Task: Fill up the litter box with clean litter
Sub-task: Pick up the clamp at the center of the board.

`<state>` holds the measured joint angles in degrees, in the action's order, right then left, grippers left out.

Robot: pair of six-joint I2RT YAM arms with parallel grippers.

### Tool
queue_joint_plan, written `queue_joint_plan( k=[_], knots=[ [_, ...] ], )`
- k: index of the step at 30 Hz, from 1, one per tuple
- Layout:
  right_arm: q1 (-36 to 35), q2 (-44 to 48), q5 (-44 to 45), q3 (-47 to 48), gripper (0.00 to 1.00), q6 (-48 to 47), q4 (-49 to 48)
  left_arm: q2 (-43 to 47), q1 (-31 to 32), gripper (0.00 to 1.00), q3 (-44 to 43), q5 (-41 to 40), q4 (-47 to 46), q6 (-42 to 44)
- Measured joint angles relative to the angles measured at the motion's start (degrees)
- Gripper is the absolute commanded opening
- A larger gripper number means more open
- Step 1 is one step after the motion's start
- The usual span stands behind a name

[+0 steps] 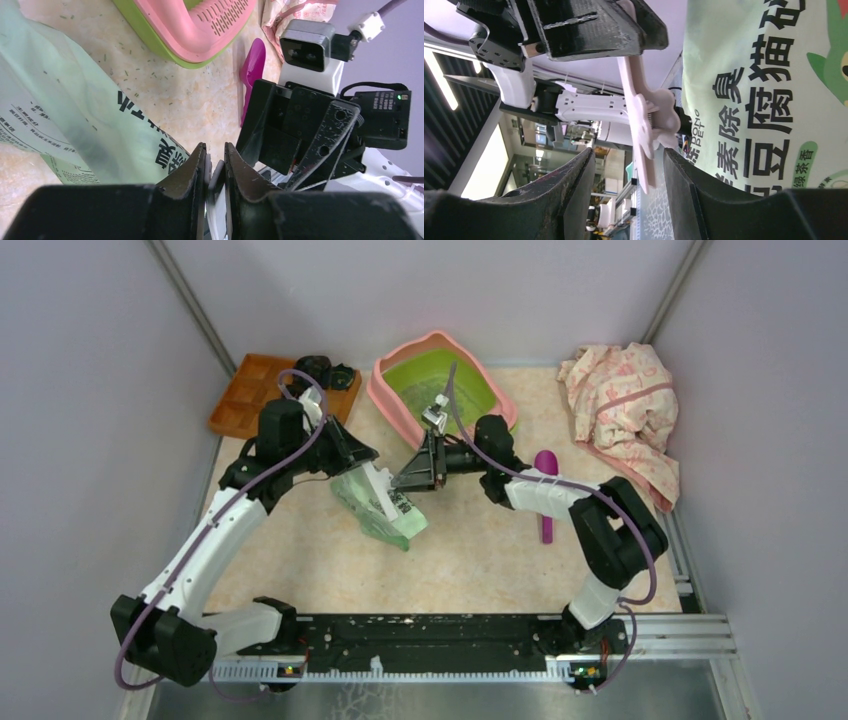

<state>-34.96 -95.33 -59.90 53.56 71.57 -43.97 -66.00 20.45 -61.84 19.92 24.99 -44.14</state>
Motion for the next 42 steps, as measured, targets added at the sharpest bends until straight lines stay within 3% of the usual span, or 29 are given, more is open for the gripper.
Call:
queue_joint_plan(
  k=[12,26,38,42],
  knots=[
    [0.3,0.0,0.0,0.0,0.53,-2.9,3.0,0.7,-0.6,0.18,0.2,3.6,-2.4,-0.7],
    [0.6,-0.8,-1.2,0.0,0.4,5.1,-8.6,1.5,-0.9,0.17,1.0,8.3,-6.3,-2.6],
    [0.6,-1.2,-2.0,0.0,0.31,6.7,-10.5,1.4,-1.0,0.17,1.6,10.8,-8.8,-3.5],
    [0.7,-1.5,-2.1,0.0,0.41,7.0,-10.9,1.4,-1.0,0.17,1.8,11.1,-9.2,-3.6]
  ],
)
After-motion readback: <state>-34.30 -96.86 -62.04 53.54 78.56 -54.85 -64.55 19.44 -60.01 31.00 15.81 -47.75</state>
